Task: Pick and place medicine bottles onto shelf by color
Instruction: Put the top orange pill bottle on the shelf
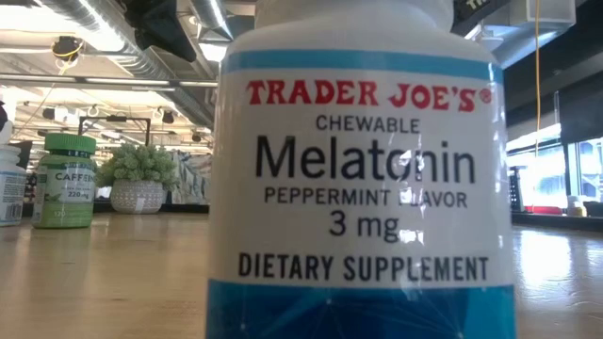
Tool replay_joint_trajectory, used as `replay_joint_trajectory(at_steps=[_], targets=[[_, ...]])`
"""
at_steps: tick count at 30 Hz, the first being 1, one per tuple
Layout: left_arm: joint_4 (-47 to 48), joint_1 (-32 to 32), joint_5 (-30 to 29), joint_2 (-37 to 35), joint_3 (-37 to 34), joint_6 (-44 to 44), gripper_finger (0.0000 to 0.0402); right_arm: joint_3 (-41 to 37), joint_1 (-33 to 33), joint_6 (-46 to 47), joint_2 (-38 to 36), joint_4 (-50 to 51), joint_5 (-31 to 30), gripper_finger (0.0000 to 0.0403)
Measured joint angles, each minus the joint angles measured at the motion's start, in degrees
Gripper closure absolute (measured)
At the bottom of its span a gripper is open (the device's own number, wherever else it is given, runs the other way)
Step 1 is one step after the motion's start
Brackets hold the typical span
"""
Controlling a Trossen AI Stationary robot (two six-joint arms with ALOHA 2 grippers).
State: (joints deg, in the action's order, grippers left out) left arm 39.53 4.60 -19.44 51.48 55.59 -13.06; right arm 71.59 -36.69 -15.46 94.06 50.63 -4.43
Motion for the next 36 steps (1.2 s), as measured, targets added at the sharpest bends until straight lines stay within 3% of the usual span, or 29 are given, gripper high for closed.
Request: replay_joint_trajectory(at_steps=[36], targets=[[0.01,0.00,0.00,0.00,0.00,0.00,0.0374,-1.90,0.04,2.03,-0.02,-2.78,-0.44,0.0202]])
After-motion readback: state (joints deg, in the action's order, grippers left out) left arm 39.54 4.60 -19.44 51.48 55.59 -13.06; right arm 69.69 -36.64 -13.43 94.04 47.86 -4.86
